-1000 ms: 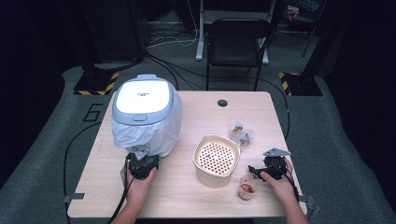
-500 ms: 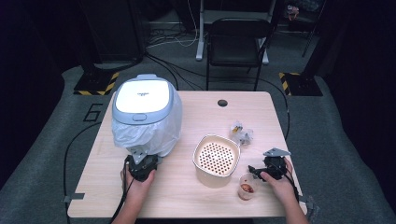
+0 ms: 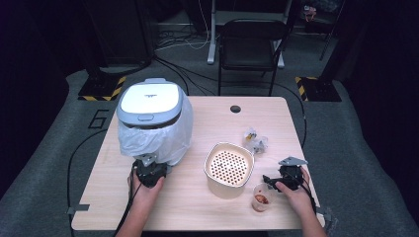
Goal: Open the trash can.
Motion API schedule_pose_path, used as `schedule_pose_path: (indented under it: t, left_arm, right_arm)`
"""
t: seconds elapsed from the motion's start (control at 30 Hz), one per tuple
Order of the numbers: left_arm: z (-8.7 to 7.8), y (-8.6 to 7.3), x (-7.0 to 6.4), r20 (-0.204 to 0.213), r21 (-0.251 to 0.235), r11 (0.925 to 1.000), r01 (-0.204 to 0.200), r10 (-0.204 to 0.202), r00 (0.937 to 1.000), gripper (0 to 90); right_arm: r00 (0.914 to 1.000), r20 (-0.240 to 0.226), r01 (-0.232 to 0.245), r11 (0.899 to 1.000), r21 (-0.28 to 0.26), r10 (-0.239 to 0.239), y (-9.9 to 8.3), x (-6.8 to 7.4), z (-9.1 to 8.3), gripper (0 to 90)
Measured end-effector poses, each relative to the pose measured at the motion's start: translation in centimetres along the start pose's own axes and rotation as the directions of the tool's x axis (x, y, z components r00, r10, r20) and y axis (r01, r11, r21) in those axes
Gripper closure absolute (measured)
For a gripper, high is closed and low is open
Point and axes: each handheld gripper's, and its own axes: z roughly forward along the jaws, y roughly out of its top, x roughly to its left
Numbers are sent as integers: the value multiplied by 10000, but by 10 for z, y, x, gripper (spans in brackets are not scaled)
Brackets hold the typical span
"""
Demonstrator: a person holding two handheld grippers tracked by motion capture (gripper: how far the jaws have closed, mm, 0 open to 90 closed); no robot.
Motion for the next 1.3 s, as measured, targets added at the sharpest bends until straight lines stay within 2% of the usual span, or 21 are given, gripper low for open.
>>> schedule_pose_path:
  t: [0.03,0.07,0.1,0.13,0.23,0.33,0.47,0.5,0.57,0.6,0.63,0.67,0.7,0.73,0.77,0.83,1.03,1.17,1.2,1.27,1.3]
  left_arm:
    - [0,2,1,20,135,9999,0,-1,10000,560]
    - [-1,3,-1,343,289,9991,324,-334,9989,560]
    - [-2,5,1,62,500,9987,137,-140,9999,616]
    - [-4,6,3,208,799,9968,-12,-5,9998,616]
    - [-4,7,8,222,790,9969,-50,32,9997,626]
    - [-2,5,8,312,557,9984,136,-153,9994,645]
    - [-1,5,6,353,752,9970,196,-223,9991,652]
    - [-1,5,6,262,804,9968,29,-50,9996,652]
    - [1,4,4,272,736,9972,137,-158,9995,652]
    - [2,2,1,353,716,9957,595,-621,9974,652]
    - [3,2,1,356,817,9954,490,-521,9980,652]
    - [3,1,9,-41,1489,9865,-677,691,9976,651]
    - [6,-1,2,465,825,9966,-39,0,9989,651]
    - [6,-1,2,465,825,9966,-39,0,9989,651]
    - [6,-2,3,58,886,9953,-379,375,9993,651]
    - [8,-4,4,20,753,9967,-287,286,9996,651]
    - [7,-5,4,178,668,9975,-235,224,9996,651]
    - [7,-5,5,217,694,9971,-302,288,9994,651]
    - [8,-5,5,177,632,9977,-240,230,9996,651]
    - [7,-5,5,279,654,9975,-276,259,9993,650]
    - [8,-5,5,207,635,9977,-253,241,9995,650]
  right_arm:
    - [10000,1,-1,10000,-2,1,0,0,0,0]
    - [10000,1,-1,10000,-2,1,0,0,0,0]
    - [10000,1,1,10000,-6,-1,0,0,0,0]
    - [10000,1,1,10000,-6,-1,0,0,0,0]
    - [10000,4,7,10000,-6,-7,0,0,0,0]
    - [10000,4,1,10000,-3,-1,0,0,0,0]
    - [10000,-1,3,10000,-2,-3,0,0,0,0]
    - [10000,0,0,10000,-3,0,0,0,0,0]
    - [10000,2,-6,10000,2,6,0,0,0,0]
    - [10000,1,-9,10000,1,9,0,0,0,0]
    - [10000,0,0,10000,-2,0,0,0,0,0]
    - [10000,-2,4,10000,-1,-4,0,0,0,0]
    - [10000,-4,0,10000,1,0,0,0,0,0]
    - [10000,-4,23,10000,-8,-23,0,0,0,0]
    - [10000,-4,23,10000,-8,-23,0,0,0,0]
    - [10000,-5,35,10000,-24,-35,0,0,0,0]
    - [9999,-20,143,9999,17,-143,1,-1,0,11]
    - [10000,-17,1,9999,130,-1,5,-1,-3,145]
    - [9997,166,195,9997,128,-197,8,-3,-6,145]
    - [9995,214,236,9996,131,-239,9,-4,-7,145]
    - [9999,109,-43,10000,45,43,12,-5,-11,141]
